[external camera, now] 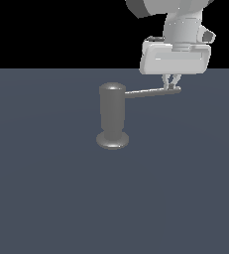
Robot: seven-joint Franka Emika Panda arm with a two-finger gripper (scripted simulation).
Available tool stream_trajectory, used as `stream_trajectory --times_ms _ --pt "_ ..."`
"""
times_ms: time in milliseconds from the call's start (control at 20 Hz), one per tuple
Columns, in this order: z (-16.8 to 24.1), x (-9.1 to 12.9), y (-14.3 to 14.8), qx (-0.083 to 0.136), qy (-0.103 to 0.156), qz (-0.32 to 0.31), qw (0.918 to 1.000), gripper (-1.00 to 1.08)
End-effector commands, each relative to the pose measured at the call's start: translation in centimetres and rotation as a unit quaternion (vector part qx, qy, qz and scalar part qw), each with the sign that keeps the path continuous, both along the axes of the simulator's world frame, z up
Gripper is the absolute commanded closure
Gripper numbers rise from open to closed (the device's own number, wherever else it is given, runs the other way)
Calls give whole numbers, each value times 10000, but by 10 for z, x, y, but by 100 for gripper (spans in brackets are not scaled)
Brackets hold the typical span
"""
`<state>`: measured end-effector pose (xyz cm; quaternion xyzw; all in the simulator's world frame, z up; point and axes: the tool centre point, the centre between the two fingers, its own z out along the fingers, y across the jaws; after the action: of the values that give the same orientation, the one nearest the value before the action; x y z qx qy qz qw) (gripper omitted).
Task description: Turn on the faucet by rotating a designated handle.
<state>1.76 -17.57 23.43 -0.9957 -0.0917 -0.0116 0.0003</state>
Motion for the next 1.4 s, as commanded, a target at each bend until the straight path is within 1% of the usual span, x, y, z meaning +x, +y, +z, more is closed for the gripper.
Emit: stream_trajectory --times_ms 0,600,650,1350 --pt "-11 1 -16 -16 84 -98 9999 108" --pt "-13 26 -33 -12 112 -133 9998 108" --pt "0 33 -12 18 5 20 10000 108" --pt "-3 72 -3 11 33 -20 10000 108"
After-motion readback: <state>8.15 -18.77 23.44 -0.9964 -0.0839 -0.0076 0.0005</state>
